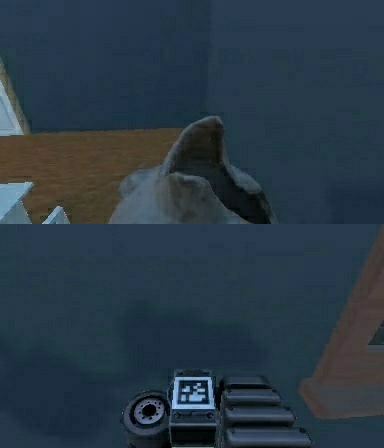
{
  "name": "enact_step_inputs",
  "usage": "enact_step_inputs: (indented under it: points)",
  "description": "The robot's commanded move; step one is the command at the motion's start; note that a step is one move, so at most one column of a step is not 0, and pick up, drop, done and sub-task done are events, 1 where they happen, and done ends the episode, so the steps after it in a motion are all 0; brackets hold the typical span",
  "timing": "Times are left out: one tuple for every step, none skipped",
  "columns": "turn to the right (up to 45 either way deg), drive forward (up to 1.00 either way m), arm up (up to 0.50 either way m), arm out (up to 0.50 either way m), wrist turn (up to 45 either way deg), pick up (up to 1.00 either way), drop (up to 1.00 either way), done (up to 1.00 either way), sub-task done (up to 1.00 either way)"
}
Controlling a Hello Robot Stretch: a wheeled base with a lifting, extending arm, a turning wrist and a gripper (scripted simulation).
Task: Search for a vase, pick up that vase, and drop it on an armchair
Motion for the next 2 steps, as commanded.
enact_step_inputs:
  points:
    - [0.0,0.6,0.0,0.0,0.0,0.0,0.0,0.0,0.0]
    - [-45.0,0.0,0.0,0.0,0.0,0.0,0.0,0.0,0.0]
